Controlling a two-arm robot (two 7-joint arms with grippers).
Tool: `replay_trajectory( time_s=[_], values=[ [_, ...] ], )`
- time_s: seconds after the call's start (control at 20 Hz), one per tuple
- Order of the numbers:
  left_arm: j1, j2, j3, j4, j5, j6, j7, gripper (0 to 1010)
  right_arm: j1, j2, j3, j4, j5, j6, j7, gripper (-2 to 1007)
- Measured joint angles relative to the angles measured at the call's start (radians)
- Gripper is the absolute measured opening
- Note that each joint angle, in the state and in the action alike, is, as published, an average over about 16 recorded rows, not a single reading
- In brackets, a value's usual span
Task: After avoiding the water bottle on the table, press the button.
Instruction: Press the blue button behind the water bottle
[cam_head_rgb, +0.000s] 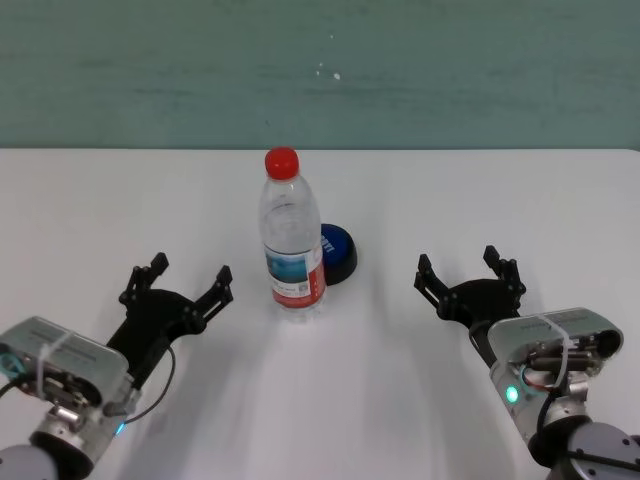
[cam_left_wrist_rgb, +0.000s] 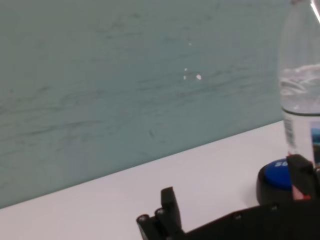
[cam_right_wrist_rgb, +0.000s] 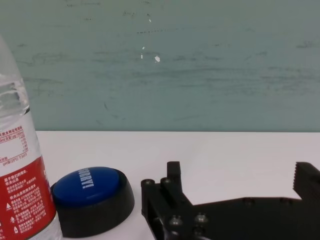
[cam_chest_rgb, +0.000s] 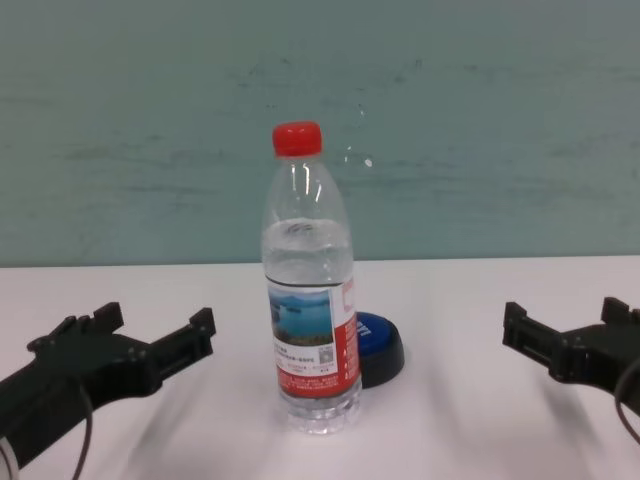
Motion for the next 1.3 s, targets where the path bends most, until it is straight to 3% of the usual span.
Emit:
replay_trajectory(
  time_s=[0.8, 1.3],
  values=[
    [-0.075, -0.004, -0.011, 0.079, -0.008, -0.031, -0.016, 1010, 0.000, 0.000, 0.000, 0.000, 0.000, 0.000, 0.000, 1004],
    [-0.130, 0.001, -0.004, 0.135, -0.031, -0.032, -0.043, 1010, 0.000, 0.000, 0.000, 0.000, 0.000, 0.000, 0.000, 1004]
  ],
)
